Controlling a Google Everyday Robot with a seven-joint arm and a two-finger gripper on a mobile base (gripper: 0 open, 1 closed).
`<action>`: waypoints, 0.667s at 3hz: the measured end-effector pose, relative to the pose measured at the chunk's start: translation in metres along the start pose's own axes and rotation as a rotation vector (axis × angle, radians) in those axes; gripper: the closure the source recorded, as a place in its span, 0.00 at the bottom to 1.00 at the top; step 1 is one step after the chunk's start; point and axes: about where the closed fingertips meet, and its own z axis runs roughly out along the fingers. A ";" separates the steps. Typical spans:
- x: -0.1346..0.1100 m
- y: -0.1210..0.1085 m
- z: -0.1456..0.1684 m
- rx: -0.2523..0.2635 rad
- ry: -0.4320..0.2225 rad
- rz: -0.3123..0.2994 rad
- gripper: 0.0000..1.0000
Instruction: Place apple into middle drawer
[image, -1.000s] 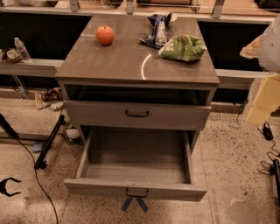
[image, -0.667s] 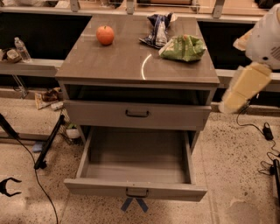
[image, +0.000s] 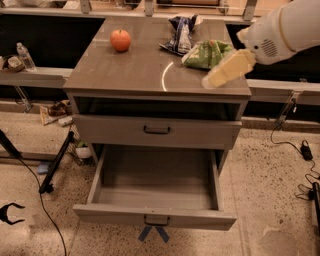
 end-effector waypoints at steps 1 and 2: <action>-0.038 -0.025 0.042 0.032 -0.157 0.124 0.00; -0.071 -0.034 0.083 0.097 -0.202 0.200 0.00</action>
Offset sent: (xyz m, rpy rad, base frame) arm 0.1543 0.1432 -0.0273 0.1970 -0.0848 -0.3323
